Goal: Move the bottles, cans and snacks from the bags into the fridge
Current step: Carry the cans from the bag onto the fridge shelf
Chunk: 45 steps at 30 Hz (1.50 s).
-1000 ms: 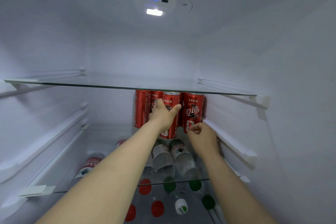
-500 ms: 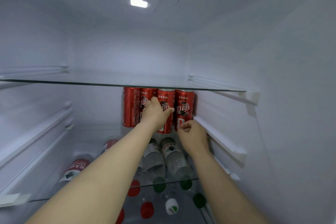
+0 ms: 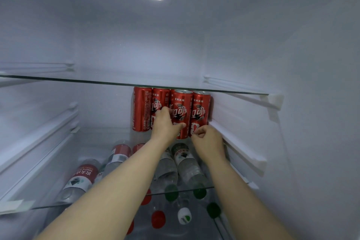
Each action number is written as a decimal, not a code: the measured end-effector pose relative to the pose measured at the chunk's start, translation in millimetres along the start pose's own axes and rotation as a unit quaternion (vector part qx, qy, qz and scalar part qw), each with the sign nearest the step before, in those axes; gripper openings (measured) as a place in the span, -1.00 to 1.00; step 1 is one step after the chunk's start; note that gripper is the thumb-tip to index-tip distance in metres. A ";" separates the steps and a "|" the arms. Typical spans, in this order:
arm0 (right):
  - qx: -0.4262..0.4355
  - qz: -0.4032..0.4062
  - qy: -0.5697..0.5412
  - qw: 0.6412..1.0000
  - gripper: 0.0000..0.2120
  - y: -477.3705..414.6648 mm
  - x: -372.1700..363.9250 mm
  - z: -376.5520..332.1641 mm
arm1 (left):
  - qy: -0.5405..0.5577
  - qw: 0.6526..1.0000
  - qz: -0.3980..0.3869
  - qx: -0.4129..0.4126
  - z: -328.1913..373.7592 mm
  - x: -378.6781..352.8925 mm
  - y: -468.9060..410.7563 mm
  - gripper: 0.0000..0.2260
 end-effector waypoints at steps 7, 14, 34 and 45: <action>0.001 -0.001 0.005 1.000 -0.90 4.6 1.9 -4.1 | -0.011 0.999 -0.033 0.003 2.5 19.1 8.5 -0.49; 0.033 -0.025 0.089 0.995 -0.76 19.7 24.4 -33.0 | -0.040 0.993 -0.086 -0.076 9.2 65.4 40.5 -0.60; 0.065 0.052 0.368 0.926 -0.64 290.2 204.9 -157.9 | 0.146 0.902 -0.183 -0.362 101.6 118.4 234.5 -0.71; -0.009 0.184 0.458 0.869 -0.60 448.4 307.8 -194.6 | 0.233 0.787 -0.260 -0.508 204.5 125.6 365.1 -0.73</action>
Point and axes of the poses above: each hand's wrist, its own y-axis away from the middle knuckle, its own x-axis out of the back of the hand, z = x × y, the point moved 1 cm from there along -y, towards the middle knuckle, and after that the axes turned 15 degrees about -y, right-handed, at the moved point
